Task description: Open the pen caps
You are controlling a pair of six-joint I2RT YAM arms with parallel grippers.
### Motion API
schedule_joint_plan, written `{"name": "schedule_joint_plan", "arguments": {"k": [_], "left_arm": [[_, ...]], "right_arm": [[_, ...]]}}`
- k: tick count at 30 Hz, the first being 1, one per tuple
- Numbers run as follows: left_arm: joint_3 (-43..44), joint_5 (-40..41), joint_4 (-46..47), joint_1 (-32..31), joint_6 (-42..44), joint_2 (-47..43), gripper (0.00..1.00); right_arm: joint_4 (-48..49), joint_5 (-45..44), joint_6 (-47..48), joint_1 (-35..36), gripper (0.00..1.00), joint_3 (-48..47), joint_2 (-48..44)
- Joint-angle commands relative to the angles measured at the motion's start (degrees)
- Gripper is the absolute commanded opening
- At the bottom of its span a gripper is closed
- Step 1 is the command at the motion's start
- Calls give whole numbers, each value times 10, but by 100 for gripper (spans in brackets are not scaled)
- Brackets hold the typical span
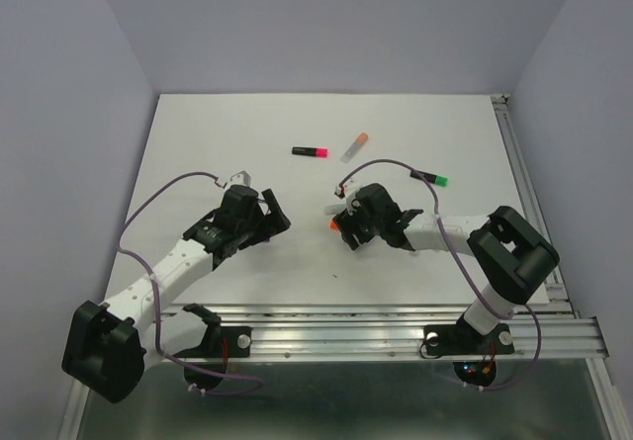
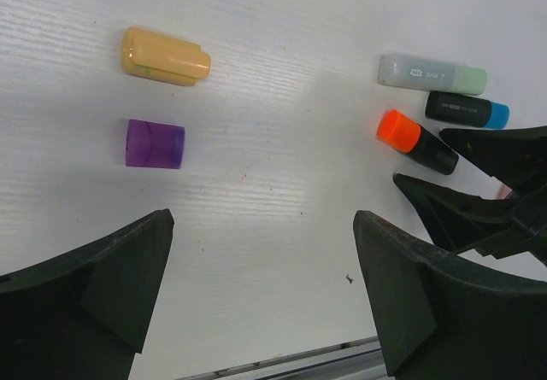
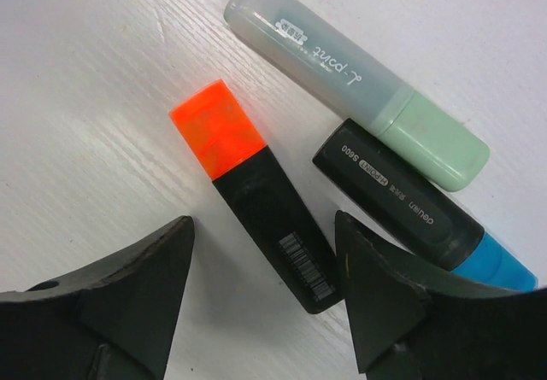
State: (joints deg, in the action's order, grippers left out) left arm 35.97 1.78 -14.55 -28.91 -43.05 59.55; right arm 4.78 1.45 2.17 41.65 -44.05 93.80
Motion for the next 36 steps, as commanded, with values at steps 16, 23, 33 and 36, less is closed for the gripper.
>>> {"name": "schedule_joint_plan", "arguments": {"k": [16, 23, 33, 36], "left_arm": [[-6, -13, 6, -4, 9, -15, 99], [-55, -150, 116, -4, -1, -48, 99], [-81, -190, 259, -33, -93, -54, 99], [-67, -160, 261, -52, -102, -41, 99]], "right_arm": [[-31, 92, -11, 5, 1, -4, -17], [46, 153, -109, 7, 1, 33, -104], [117, 174, -201, 43, 1, 100, -216], [96, 145, -206, 51, 1, 82, -211]]}}
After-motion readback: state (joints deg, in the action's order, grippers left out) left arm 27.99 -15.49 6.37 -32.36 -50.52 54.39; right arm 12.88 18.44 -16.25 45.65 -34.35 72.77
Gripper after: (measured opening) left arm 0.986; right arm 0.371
